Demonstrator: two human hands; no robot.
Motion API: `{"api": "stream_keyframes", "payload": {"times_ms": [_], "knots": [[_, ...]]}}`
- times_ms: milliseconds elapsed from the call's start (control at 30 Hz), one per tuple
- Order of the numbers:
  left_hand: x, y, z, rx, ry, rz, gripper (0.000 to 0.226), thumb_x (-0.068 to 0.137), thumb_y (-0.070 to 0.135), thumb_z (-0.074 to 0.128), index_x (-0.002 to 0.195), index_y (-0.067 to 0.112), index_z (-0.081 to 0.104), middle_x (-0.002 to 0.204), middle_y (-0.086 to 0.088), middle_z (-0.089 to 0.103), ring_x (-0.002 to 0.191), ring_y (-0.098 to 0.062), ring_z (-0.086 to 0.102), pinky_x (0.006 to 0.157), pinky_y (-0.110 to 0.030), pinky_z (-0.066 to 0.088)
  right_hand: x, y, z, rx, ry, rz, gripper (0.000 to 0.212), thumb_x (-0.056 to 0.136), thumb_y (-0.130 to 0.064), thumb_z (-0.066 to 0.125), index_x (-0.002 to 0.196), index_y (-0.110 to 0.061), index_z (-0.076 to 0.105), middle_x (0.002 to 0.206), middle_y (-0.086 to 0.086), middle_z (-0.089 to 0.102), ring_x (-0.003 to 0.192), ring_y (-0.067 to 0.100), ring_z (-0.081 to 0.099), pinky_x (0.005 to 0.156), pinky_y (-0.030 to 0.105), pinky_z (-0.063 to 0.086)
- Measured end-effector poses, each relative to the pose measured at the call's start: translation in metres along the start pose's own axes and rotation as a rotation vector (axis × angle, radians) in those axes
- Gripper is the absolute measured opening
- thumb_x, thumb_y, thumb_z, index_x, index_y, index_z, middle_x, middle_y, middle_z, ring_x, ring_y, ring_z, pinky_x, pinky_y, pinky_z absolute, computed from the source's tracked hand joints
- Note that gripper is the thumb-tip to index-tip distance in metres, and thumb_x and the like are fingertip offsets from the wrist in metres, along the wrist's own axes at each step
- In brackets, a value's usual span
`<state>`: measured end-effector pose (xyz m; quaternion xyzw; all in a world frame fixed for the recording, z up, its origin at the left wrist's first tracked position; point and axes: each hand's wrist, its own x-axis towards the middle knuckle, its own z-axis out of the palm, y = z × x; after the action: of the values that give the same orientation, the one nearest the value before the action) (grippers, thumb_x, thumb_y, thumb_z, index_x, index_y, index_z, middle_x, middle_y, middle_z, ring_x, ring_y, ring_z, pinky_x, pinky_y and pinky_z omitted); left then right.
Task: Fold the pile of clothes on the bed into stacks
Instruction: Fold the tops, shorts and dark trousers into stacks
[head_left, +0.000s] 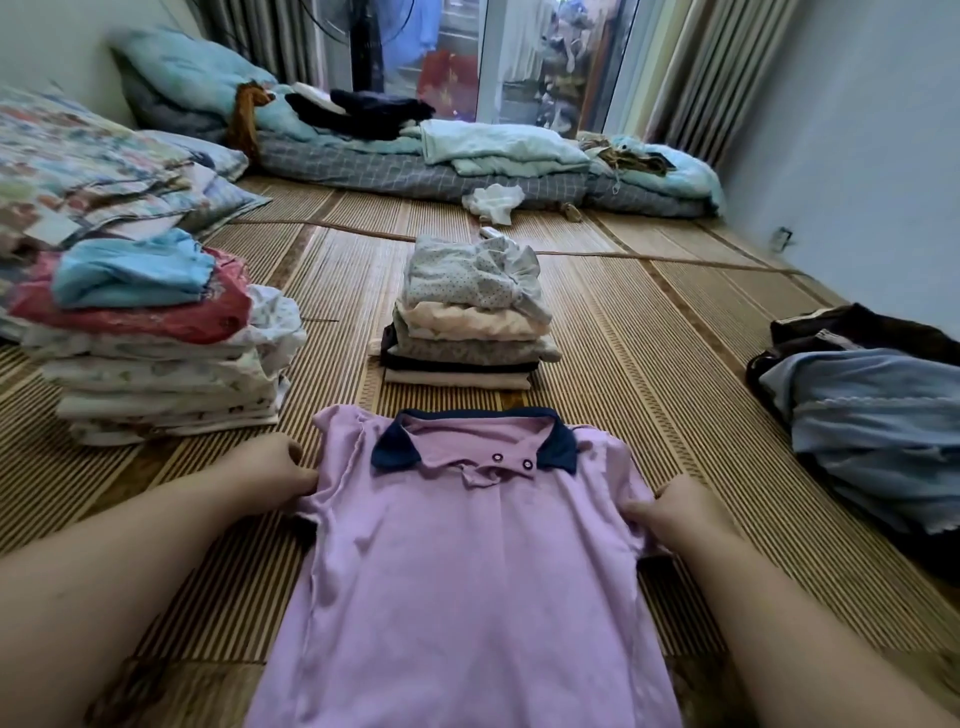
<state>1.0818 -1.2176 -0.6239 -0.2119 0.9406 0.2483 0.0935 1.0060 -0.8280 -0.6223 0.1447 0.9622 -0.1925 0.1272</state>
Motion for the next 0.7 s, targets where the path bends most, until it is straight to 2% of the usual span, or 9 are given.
{"api": "stream_keyframes", "payload": {"times_ms": [100,167,233,300,367,433,500,600,700], "knots": [[-0.007,0.012,0.010,0.094,-0.053,0.054,0.018,0.081,0.026,0.064,0.066,0.015,0.066,0.071,-0.005,0.068,0.071,-0.022,0.064,0.065,-0.031,0.048,-0.003,-0.006,0.003,0.031,-0.040,-0.048,0.032,0.085,-0.035,0.068,0.071,-0.007,0.068,0.067,0.007,0.071,0.066,0.022,0.068,0.063,0.029,0.050],[-0.008,0.018,0.012,0.092,-0.026,0.047,0.020,0.081,0.021,0.061,0.062,0.014,0.063,0.067,-0.005,0.066,0.068,-0.022,0.063,0.058,-0.027,0.044,-0.003,-0.007,0.005,0.095,-0.015,-0.073,0.022,0.083,-0.024,0.065,0.072,-0.005,0.067,0.068,0.010,0.070,0.067,0.025,0.070,0.067,0.035,0.056],[-0.003,0.015,0.009,-0.090,0.049,-0.009,0.028,0.083,0.013,0.058,0.056,0.011,0.057,0.059,-0.006,0.062,0.057,-0.021,0.059,0.049,-0.025,0.037,0.000,-0.006,0.004,0.226,0.073,-0.056,0.013,0.080,-0.017,0.059,0.076,-0.005,0.063,0.073,0.015,0.068,0.071,0.031,0.069,0.066,0.040,0.058],[0.004,0.004,0.003,-0.440,0.074,-0.110,0.021,0.088,0.008,0.055,0.067,0.006,0.055,0.071,-0.014,0.065,0.059,-0.024,0.062,0.050,-0.024,0.039,0.005,-0.001,0.000,0.362,0.156,-0.006,0.012,0.080,-0.015,0.056,0.079,-0.004,0.061,0.079,0.019,0.066,0.075,0.037,0.068,0.070,0.050,0.060],[0.004,-0.006,-0.001,-0.673,0.035,-0.206,0.015,0.088,0.012,0.064,0.081,0.007,0.052,0.083,-0.017,0.066,0.065,-0.025,0.066,0.050,-0.025,0.046,0.007,0.005,-0.005,0.480,0.155,0.038,0.009,0.083,-0.010,0.059,0.080,-0.001,0.060,0.083,0.021,0.065,0.075,0.037,0.066,0.068,0.054,0.059],[0.001,-0.008,0.003,-0.564,-0.015,-0.183,0.034,0.078,0.022,0.080,0.085,0.011,0.048,0.084,-0.012,0.068,0.068,-0.022,0.068,0.049,-0.027,0.046,0.004,0.007,-0.007,0.572,0.031,0.044,0.012,0.079,0.001,0.068,0.081,0.000,0.057,0.085,0.022,0.065,0.069,0.032,0.065,0.057,0.045,0.060],[-0.002,-0.004,0.012,-0.191,0.013,-0.097,0.042,0.068,0.036,0.085,0.083,0.018,0.049,0.082,-0.005,0.068,0.072,-0.018,0.067,0.054,-0.028,0.047,0.000,0.006,-0.004,0.471,-0.050,0.009,0.022,0.073,0.005,0.073,0.087,0.000,0.058,0.086,0.020,0.066,0.065,0.028,0.066,0.047,0.031,0.055],[-0.006,0.010,0.020,0.041,0.028,-0.060,0.031,0.069,0.044,0.079,0.077,0.016,0.066,0.073,-0.001,0.068,0.070,-0.017,0.065,0.055,-0.025,0.043,-0.005,-0.001,0.001,0.198,-0.056,-0.005,0.030,0.070,0.002,0.071,0.096,-0.003,0.058,0.076,0.013,0.070,0.066,0.025,0.069,0.055,0.029,0.056],[-0.008,0.019,0.020,0.052,-0.088,-0.061,0.020,0.078,0.034,0.073,0.067,0.018,0.067,0.075,-0.003,0.068,0.071,-0.019,0.063,0.060,-0.024,0.044,-0.007,-0.006,0.000,0.000,-0.056,-0.029,0.040,0.075,-0.010,0.075,0.106,-0.020,0.050,0.088,0.010,0.070,0.078,0.023,0.067,0.065,0.028,0.051]]}}
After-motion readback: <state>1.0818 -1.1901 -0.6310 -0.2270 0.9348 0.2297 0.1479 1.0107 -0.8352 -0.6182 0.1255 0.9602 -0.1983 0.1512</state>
